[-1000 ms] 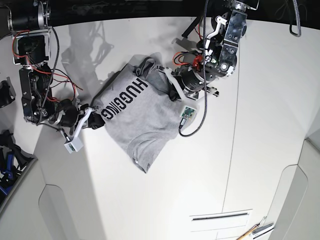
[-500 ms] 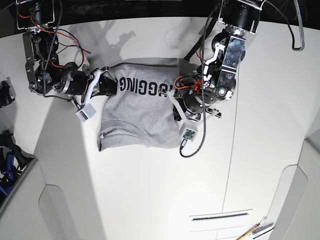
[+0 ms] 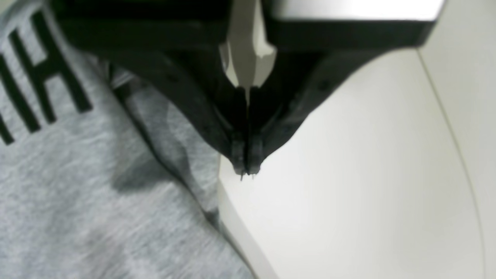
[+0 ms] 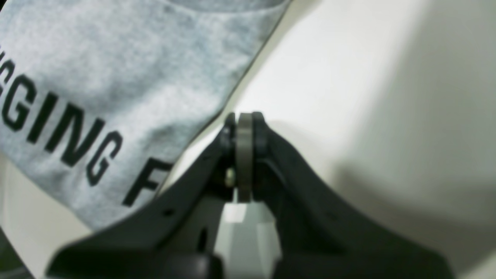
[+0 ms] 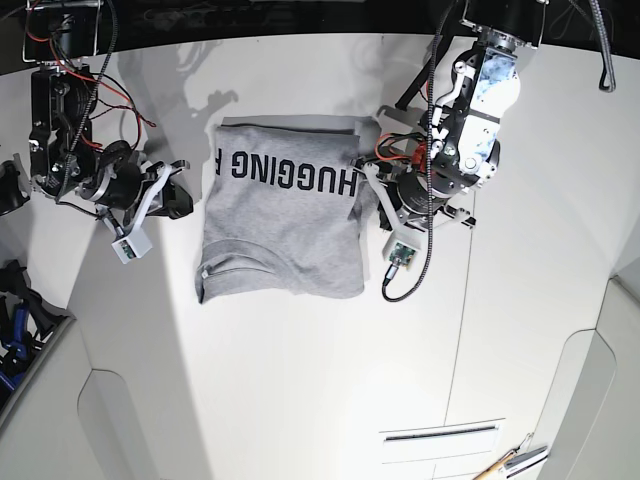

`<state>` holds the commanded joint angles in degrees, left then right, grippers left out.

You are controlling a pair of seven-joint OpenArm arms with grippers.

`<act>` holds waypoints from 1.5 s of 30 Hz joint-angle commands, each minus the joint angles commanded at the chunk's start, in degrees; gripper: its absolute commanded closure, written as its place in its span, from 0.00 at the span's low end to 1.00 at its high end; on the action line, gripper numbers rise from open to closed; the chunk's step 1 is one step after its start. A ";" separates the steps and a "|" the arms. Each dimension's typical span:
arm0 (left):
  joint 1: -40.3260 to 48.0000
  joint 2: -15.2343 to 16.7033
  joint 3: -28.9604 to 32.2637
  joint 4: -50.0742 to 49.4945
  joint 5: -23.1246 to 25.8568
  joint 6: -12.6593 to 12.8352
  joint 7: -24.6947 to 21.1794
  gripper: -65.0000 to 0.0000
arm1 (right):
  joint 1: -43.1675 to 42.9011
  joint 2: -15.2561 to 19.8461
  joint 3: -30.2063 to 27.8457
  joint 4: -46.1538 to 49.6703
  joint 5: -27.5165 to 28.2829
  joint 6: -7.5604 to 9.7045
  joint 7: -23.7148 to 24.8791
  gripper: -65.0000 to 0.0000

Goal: Fold the T-shirt properly
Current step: 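Rotate the bundle with both grippers and square it on the table, then release the bundle and raise both grippers away from it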

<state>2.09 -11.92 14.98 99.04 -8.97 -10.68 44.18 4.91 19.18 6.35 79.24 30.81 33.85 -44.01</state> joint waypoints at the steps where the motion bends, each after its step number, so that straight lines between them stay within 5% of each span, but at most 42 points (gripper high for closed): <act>1: 0.00 0.00 -0.44 0.33 -0.02 0.00 0.04 1.00 | 0.68 0.00 -0.11 -1.07 0.07 -0.02 0.59 1.00; 8: 2.27 -0.68 -3.87 0.55 -0.15 -0.04 0.81 1.00 | 8.02 -2.62 -3.78 -12.04 0.68 0.00 0.50 1.00; 14: 3.82 -0.66 -9.29 2.01 -0.20 -1.14 0.94 1.00 | 10.05 -4.87 -6.54 -12.46 0.68 0.00 0.52 1.00; 22: 13.42 -0.66 -14.80 12.72 -0.20 -3.67 1.79 1.00 | 7.98 -4.17 4.26 -2.14 4.28 0.02 -8.96 1.00; 31: 31.10 -0.66 -23.15 27.12 -3.69 -4.50 2.23 1.00 | -5.22 6.60 8.96 10.80 17.14 0.04 -13.14 1.00; 33: 34.91 -0.66 -24.28 28.55 -3.69 -6.56 2.56 1.00 | -8.31 8.26 8.96 12.28 18.43 0.04 -14.14 1.00; 45: 56.70 -2.84 -24.70 29.35 -5.46 -8.02 4.94 1.00 | -27.28 15.47 8.94 13.00 24.28 0.94 -16.35 1.00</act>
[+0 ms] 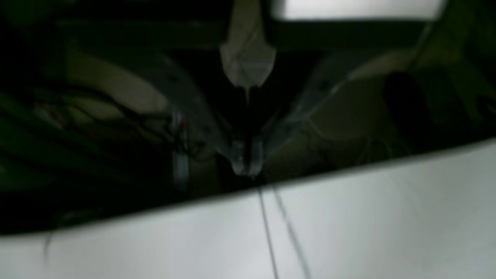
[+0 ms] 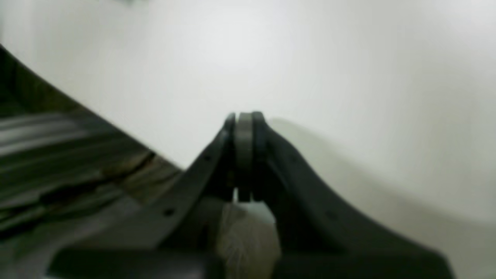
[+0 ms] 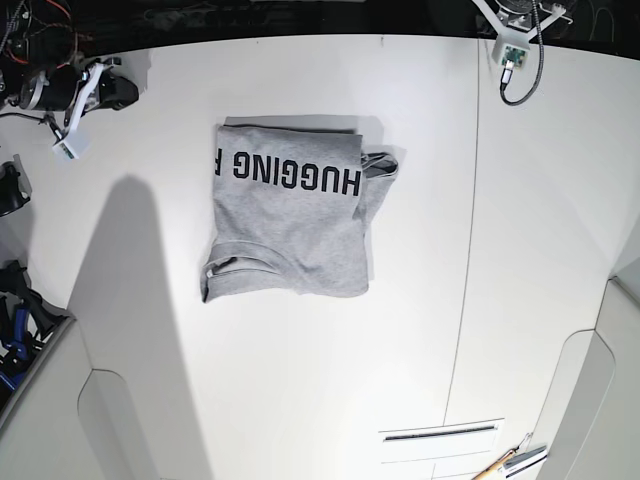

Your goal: Fold the T-shirt properly

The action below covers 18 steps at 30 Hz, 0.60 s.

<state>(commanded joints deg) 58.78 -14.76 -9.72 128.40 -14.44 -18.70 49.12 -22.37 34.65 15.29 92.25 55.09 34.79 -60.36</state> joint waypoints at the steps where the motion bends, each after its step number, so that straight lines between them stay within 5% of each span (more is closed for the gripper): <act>1: 1.75 -0.59 0.00 0.00 0.02 0.02 0.00 1.00 | -1.53 0.48 0.00 0.00 0.07 0.00 -0.13 1.00; 10: 10.08 -2.56 0.00 -2.05 0.02 0.02 -0.76 1.00 | -11.63 1.81 -0.04 0.00 4.39 0.61 -1.40 1.00; 18: 9.99 -2.58 0.00 -2.84 0.09 0.00 0.52 1.00 | -11.69 1.86 -0.04 0.00 1.73 0.52 -2.12 1.00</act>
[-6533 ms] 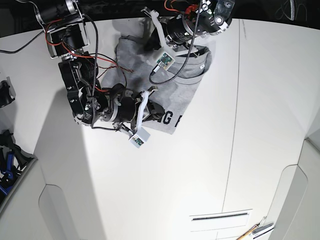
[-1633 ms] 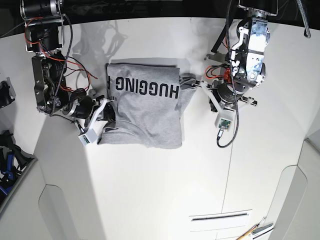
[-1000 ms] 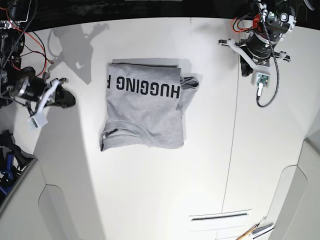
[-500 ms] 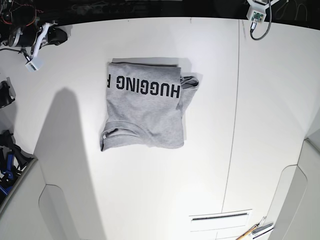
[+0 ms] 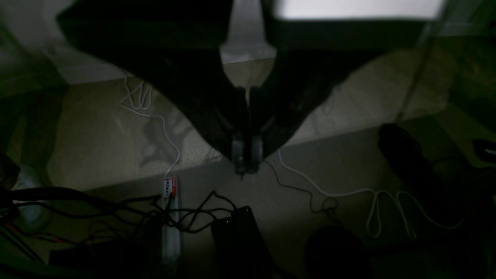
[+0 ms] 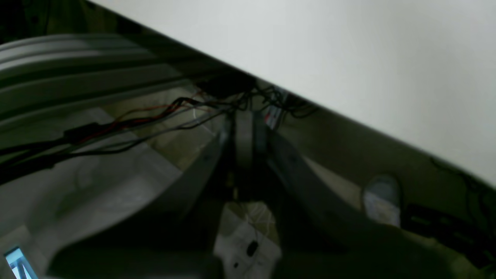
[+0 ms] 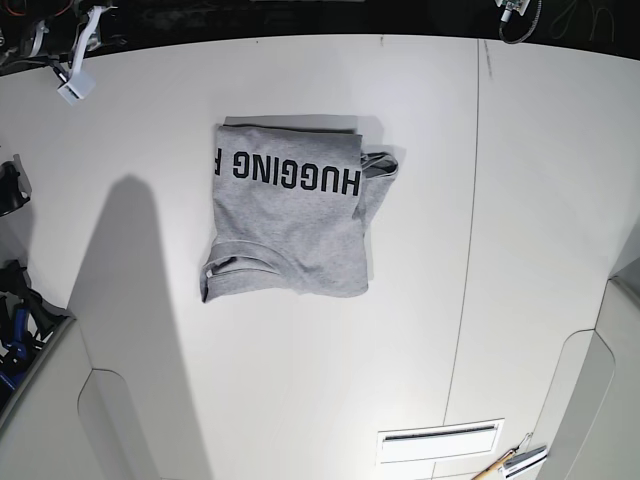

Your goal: Fold the T-shirt properly

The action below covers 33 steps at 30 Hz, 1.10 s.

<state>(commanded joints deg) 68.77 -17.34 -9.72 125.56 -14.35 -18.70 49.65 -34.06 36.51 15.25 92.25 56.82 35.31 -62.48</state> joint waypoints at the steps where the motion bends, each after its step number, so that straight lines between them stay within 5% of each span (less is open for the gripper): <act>1: 0.04 0.00 0.00 -0.59 -0.02 0.02 0.85 1.00 | -0.31 0.02 0.00 0.00 -0.04 0.00 -1.09 1.00; 8: 1.25 0.00 0.00 -11.17 -0.68 0.07 0.42 1.00 | -7.74 0.81 0.00 0.00 0.83 0.04 -1.79 1.00; 13: 1.22 0.00 0.44 -20.33 -8.04 0.00 -2.45 1.00 | -11.56 0.83 -0.98 -0.13 -0.52 0.02 -1.53 1.00; 17: 1.22 -2.25 5.81 -28.17 -9.01 0.00 -3.39 1.00 | -12.15 0.83 -5.79 -1.03 -2.78 -0.17 -1.33 1.00; 22: -0.90 -6.16 15.21 -37.99 -8.74 0.02 -10.32 1.00 | -12.07 0.96 -14.67 -4.72 -11.52 -0.59 10.21 1.00; 26: -6.34 -6.29 16.61 -43.08 -8.79 0.02 -12.87 1.00 | -9.42 0.92 -22.21 -9.92 -18.75 -0.59 20.87 1.00; 33: -18.86 -3.54 16.61 -55.60 -8.79 0.02 -17.29 1.00 | 3.72 -1.05 -34.80 -24.81 -22.60 -0.63 23.93 1.00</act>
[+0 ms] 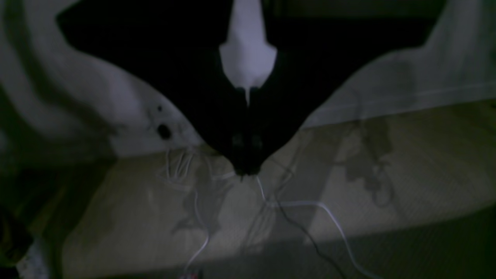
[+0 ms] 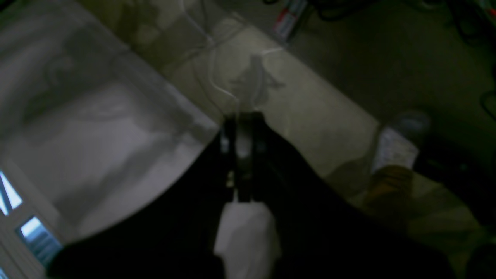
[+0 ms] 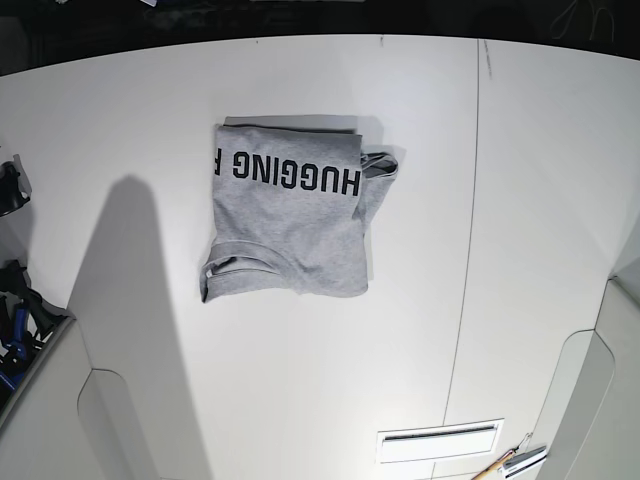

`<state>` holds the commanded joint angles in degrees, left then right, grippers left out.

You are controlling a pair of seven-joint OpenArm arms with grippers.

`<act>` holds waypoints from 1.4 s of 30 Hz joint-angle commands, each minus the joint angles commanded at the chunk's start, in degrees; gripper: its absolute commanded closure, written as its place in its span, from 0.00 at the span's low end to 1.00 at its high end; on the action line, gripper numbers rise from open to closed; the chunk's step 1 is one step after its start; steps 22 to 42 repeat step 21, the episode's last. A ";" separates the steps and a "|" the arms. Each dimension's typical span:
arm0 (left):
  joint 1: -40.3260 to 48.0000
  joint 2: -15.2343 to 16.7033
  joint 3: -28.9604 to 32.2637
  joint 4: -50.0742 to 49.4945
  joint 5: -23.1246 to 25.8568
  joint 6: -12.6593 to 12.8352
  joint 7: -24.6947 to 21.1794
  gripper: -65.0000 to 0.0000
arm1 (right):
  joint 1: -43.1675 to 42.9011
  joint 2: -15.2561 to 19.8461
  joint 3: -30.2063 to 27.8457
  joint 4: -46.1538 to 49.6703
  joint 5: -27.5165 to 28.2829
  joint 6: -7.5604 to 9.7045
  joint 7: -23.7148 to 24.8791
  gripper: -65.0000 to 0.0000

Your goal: Fold the T-shirt properly

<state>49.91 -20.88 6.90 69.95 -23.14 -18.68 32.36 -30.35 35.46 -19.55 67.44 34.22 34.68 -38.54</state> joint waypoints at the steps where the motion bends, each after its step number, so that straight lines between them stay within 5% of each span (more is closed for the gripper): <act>1: -1.75 0.63 0.00 -2.54 0.00 0.00 -0.83 1.00 | 2.03 -0.59 -1.31 -2.45 -0.11 0.00 0.02 1.00; 5: -10.29 2.54 1.73 -14.05 0.02 0.02 -9.03 1.00 | 9.14 -3.93 -5.97 -11.87 -5.49 0.00 4.94 1.00; 11: -23.65 3.10 11.17 -28.81 3.02 0.13 -11.80 1.00 | 16.09 -9.49 -10.51 -21.90 -14.62 -0.24 8.72 1.00; 17: -29.68 5.18 22.43 -34.67 3.19 4.46 -20.72 1.00 | 19.54 -13.97 -10.91 -28.11 -22.12 -0.39 12.02 1.00; 20: -30.21 7.15 25.29 -35.15 6.21 7.48 -20.68 1.00 | 19.56 -15.15 -10.91 -28.09 -24.26 -0.39 12.07 1.00; 42: -30.18 7.65 25.44 -35.15 7.06 7.58 -20.52 1.00 | 19.58 -15.34 -10.91 -27.91 -24.44 -0.39 12.04 1.00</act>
